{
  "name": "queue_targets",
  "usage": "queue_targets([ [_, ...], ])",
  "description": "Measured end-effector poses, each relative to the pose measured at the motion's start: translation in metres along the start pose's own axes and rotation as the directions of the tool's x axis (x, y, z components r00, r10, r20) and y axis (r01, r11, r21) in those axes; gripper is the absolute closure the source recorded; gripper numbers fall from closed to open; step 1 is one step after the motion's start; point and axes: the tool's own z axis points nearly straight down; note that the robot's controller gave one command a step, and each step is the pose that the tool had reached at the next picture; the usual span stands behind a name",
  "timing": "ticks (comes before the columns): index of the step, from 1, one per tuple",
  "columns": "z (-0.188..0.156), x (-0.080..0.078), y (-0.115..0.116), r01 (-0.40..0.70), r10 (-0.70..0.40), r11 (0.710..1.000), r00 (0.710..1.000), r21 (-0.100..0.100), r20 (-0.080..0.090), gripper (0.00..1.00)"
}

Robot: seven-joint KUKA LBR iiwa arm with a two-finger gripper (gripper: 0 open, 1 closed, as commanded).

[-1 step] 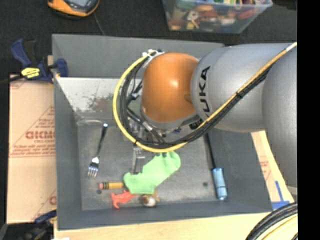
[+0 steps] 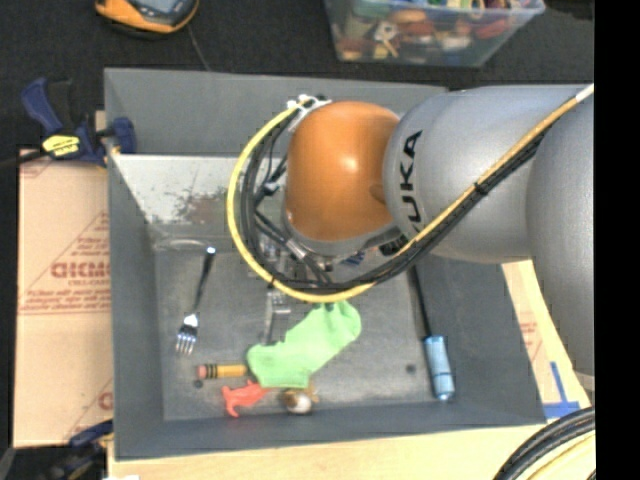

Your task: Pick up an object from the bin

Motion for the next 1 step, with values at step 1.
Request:
queue_targets([
  [1, 0.1008, -0.0070, -0.0705, 0.212, -0.212, 0.977, 0.977, 0.001, 0.003, 0.00],
])
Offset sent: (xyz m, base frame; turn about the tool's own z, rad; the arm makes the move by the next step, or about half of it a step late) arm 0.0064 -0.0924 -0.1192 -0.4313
